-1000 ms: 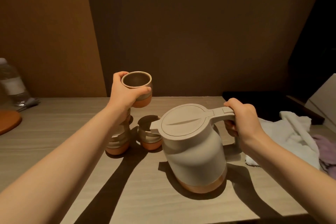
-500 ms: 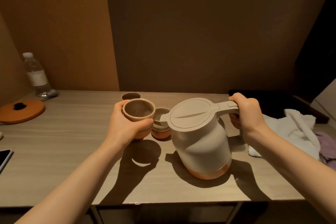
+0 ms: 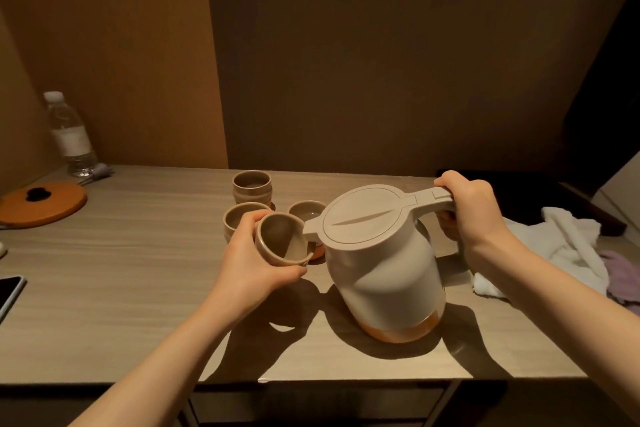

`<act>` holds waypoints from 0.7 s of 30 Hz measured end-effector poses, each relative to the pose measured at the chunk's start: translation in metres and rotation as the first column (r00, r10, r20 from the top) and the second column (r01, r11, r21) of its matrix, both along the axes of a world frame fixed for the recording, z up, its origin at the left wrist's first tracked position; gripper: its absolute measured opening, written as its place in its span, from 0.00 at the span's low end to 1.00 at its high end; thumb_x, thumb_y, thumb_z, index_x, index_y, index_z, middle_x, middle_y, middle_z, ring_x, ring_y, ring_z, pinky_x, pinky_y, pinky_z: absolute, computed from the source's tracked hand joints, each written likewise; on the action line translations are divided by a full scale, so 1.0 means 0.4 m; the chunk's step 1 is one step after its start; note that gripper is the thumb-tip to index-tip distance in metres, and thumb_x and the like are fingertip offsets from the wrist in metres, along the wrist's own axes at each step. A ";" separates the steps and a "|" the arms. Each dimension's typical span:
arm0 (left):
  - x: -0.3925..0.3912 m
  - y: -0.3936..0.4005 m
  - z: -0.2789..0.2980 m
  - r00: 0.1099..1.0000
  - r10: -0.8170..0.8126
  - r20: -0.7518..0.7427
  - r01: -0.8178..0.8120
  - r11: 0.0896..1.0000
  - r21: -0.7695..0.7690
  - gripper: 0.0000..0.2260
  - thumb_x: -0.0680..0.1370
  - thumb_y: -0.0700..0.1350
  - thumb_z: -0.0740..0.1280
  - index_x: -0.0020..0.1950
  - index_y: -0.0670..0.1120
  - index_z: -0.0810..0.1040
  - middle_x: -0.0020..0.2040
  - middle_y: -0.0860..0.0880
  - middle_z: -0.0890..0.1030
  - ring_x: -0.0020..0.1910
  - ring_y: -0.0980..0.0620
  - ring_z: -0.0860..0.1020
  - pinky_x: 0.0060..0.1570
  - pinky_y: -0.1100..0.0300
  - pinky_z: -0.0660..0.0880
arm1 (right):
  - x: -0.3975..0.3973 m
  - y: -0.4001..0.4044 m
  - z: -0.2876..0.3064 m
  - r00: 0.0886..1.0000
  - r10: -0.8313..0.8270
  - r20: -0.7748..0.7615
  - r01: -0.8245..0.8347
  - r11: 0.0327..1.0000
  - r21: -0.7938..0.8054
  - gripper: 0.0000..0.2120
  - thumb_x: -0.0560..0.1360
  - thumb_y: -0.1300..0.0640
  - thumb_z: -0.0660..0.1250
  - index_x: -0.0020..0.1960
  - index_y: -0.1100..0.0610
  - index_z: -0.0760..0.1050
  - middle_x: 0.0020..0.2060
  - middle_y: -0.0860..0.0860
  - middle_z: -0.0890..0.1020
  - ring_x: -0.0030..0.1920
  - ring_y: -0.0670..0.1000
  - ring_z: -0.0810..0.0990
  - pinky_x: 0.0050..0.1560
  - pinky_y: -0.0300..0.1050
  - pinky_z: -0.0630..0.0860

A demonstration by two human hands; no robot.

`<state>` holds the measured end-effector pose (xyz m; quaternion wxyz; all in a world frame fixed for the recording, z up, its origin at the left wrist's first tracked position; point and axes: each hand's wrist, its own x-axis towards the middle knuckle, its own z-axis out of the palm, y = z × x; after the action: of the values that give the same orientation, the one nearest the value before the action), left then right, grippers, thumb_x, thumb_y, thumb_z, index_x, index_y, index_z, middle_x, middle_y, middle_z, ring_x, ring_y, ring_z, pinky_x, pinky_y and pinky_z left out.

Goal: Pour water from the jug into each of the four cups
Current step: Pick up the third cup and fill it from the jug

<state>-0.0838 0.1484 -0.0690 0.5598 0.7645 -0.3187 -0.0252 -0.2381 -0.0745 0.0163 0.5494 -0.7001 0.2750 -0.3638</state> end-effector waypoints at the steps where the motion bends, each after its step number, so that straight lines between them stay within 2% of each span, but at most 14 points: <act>1: 0.002 -0.003 0.003 1.000 -0.002 0.024 0.001 1.000 0.017 0.40 0.57 0.44 0.83 0.64 0.54 0.69 0.56 0.63 0.72 0.56 0.60 0.73 0.49 0.68 0.71 | 0.002 0.000 0.001 1.000 0.002 -0.002 -0.002 1.000 -0.005 0.22 0.74 0.55 0.60 0.22 0.55 0.65 0.18 0.48 0.64 0.20 0.46 0.60 0.25 0.41 0.56; 5: 0.007 -0.010 0.022 0.995 0.022 0.094 -0.028 0.998 0.060 0.39 0.57 0.45 0.83 0.62 0.57 0.68 0.52 0.66 0.70 0.55 0.59 0.73 0.47 0.69 0.69 | 0.012 0.002 0.003 1.000 -0.002 -0.022 0.001 0.999 -0.037 0.21 0.74 0.54 0.60 0.23 0.55 0.65 0.18 0.48 0.65 0.20 0.46 0.61 0.26 0.42 0.57; 12: 0.019 -0.010 0.035 0.976 0.045 0.214 -0.080 0.984 0.160 0.41 0.57 0.47 0.83 0.65 0.56 0.67 0.61 0.55 0.74 0.61 0.52 0.72 0.54 0.57 0.73 | 0.021 0.008 0.007 0.999 0.003 -0.047 -0.007 0.996 -0.088 0.22 0.75 0.53 0.60 0.22 0.56 0.66 0.18 0.49 0.66 0.21 0.46 0.62 0.27 0.43 0.58; 21: 0.016 0.008 0.046 0.968 0.056 0.246 -0.103 0.978 0.184 0.41 0.58 0.46 0.83 0.66 0.54 0.68 0.62 0.53 0.75 0.61 0.51 0.72 0.56 0.56 0.73 | 0.042 0.021 0.024 0.999 0.020 -0.047 -0.025 0.993 -0.112 0.22 0.75 0.56 0.60 0.23 0.57 0.63 0.16 0.48 0.64 0.18 0.45 0.60 0.26 0.41 0.57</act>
<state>-0.0772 0.1518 -0.0504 0.4403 0.8253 -0.3487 0.0587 -0.2213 -0.0659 0.0258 0.5069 -0.7411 0.2587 -0.3564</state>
